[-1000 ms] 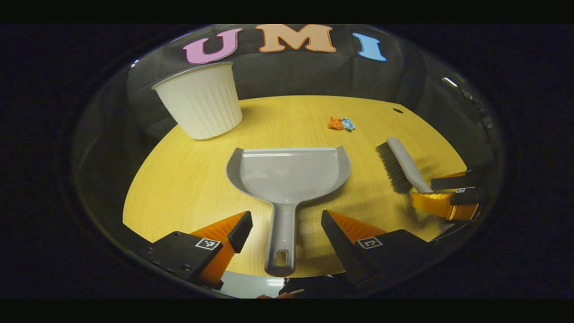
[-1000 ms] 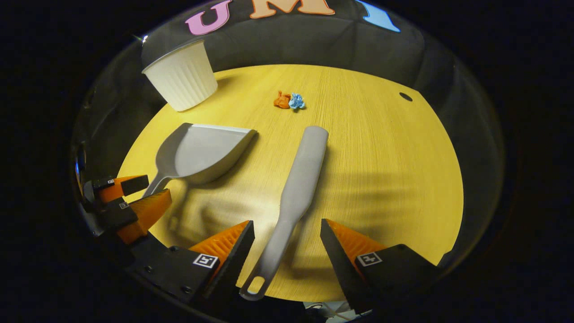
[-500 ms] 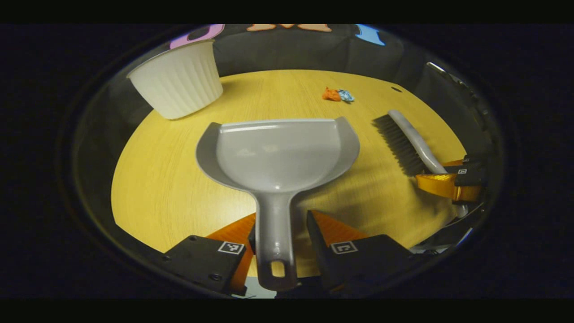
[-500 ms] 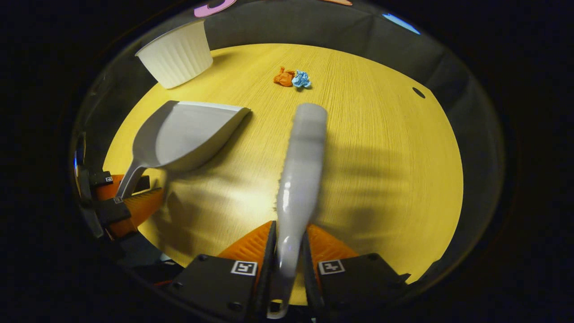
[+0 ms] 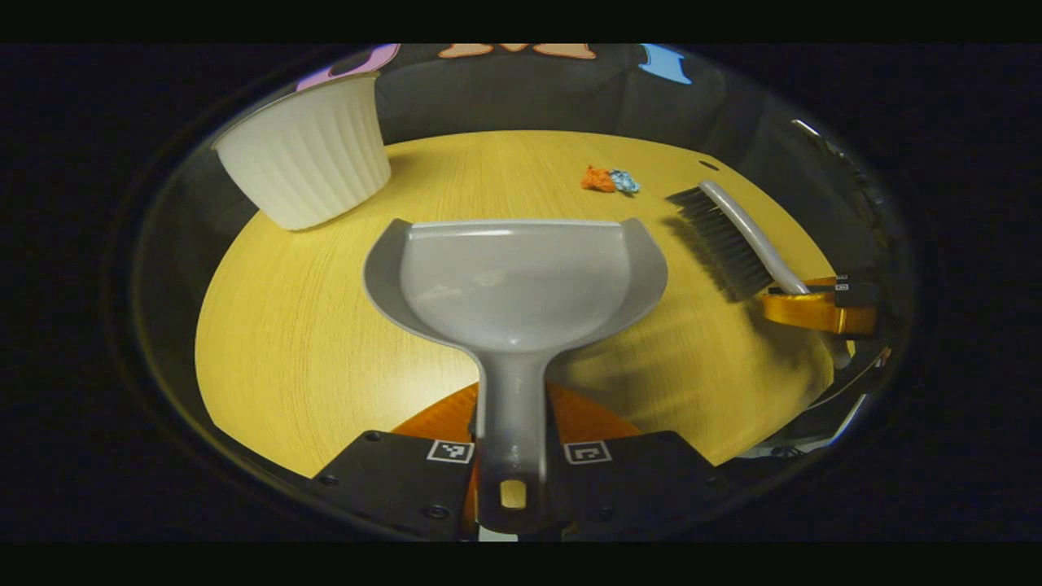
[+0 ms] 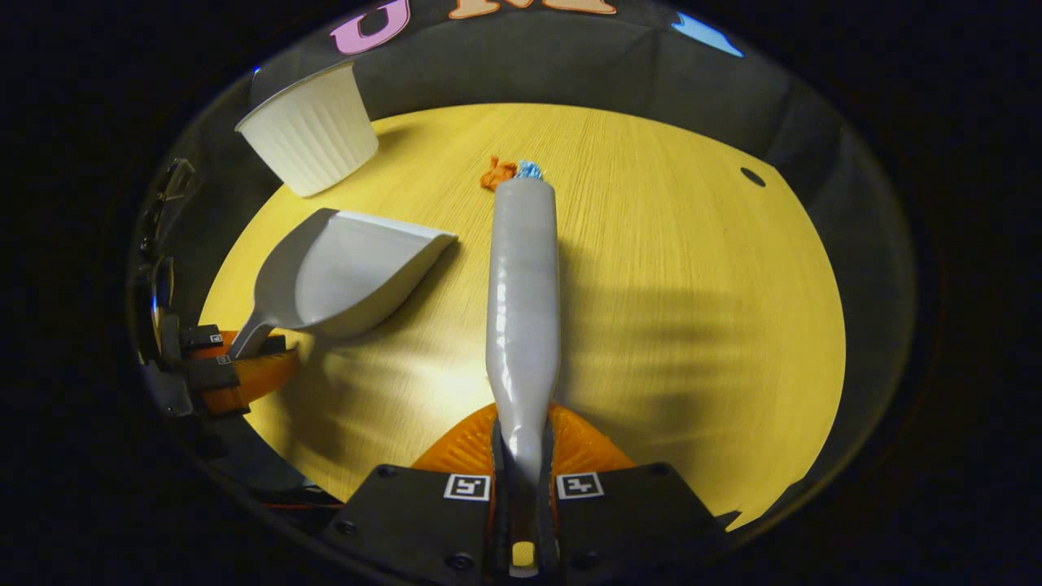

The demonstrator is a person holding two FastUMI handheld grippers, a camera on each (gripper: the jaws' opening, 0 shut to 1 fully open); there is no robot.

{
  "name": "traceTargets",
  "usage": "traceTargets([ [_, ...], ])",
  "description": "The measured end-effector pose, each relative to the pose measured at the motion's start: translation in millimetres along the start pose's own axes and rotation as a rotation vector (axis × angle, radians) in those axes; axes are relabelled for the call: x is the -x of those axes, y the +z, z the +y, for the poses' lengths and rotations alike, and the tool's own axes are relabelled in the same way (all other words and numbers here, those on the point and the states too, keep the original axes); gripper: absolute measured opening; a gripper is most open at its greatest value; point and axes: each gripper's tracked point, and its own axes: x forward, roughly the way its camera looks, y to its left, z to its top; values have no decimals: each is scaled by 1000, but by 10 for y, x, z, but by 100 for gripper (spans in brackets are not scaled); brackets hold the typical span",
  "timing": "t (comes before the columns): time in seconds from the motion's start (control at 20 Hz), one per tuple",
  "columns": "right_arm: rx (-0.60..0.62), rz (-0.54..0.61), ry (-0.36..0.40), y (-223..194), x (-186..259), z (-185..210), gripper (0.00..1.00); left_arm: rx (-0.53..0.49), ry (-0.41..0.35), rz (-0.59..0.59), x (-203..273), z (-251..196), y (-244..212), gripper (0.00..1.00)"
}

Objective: Pick up the small broom and dustpan from the desktop, sweep the trash into the dustpan with the broom, and then empty the trash into the garbage bin.

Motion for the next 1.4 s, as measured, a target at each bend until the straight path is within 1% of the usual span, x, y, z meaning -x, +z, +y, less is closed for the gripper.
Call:
traceTargets([
  [0.05, -6, 0, -19, 102, -20, -115, 16, -30, -6, -13, -33, 21, 64, 26],
  [0.1, -14, -17, -41, 199, -5, -224, 15, -66, -17, -23, -81, 35, 146, 26],
  [0.15, -24, -62, -61, 403, 0, -327, 15, -86, -25, -41, -111, 51, 229, 25],
  [0.2, -18, -59, -74, 544, -53, -421, 16, -109, -27, -30, -143, 64, 270, 28],
  [0.25, -12, -62, -90, 689, -64, -507, 15, -135, -40, -36, -171, 49, 321, 26],
  [0.35, 16, -97, -125, 1022, -93, -636, 15, -189, -59, -20, -159, 52, 351, 25],
  [0.4, 31, -90, -128, 1161, -124, -674, 15, -215, -71, -21, -173, 36, 394, 25],
  [0.45, 54, -95, -136, 1320, -185, -710, 15, -234, -78, -16, -190, 50, 390, 25],
  [0.5, 87, -72, -143, 1424, -276, -743, 12, -243, -82, -7, -188, 61, 397, 25],
  [0.55, 123, -45, -151, 1521, -361, -738, 15, -247, -85, -5, -190, 58, 406, 26],
  [0.6, 164, -11, -156, 1538, -452, -733, 15, -252, -89, -3, -211, 57, 409, 26],
  [0.75, 305, 41, -186, 1702, -524, -726, 15, -257, -93, 9, -273, 70, 394, 25],
  [0.8, 354, 57, -185, 1729, -535, -679, 12, -262, -88, 19, -280, 85, 376, 28],
  [0.85, 399, 102, -175, 1722, -547, -627, 15, -271, -91, 14, -273, 93, 387, 26],
  [0.9, 449, 135, -151, 1707, -557, -530, 15, -274, -92, 15, -283, 96, 388, 26],
  [0.95, 519, 132, -141, 1749, -584, -464, 12, -277, -93, 20, -285, 101, 380, 25],
  [1.0, 590, 147, -132, 1771, -572, -402, 15, -281, -96, 16, -288, 98, 401, 24],
  [1.05, 656, 141, -113, 1821, -548, -289, 15, -284, -96, 19, -271, 91, 391, 28],
  [1.1, 738, 93, -82, 1889, -516, -126, 15, -286, -97, 16, -273, 98, 386, 24],
  [1.15, 795, 76, -42, 1889, -460, 20, 15, -284, -99, 14, -288, 107, 374, 26],
  [1.2, 815, 118, 11, 1814, -392, 124, 15, -280, -99, 12, -293, 105, 371, 26],
  [1.25, 826, 162, 61, 1726, -336, 206, 13, -276, -97, 14, -288, 108, 351, 28],
  [1.3, 847, 170, 87, 1720, -296, 226, 13, -281, -94, 7, -273, 107, 348, 28],
  [1.35, 833, 161, 101, 1769, -234, 215, 15, -287, -91, 0, -266, 108, 338, 28],
  [1.4, 772, 129, 131, 1734, -242, 271, 15, -284, -90, -8, -260, 93, 353, 28],
])
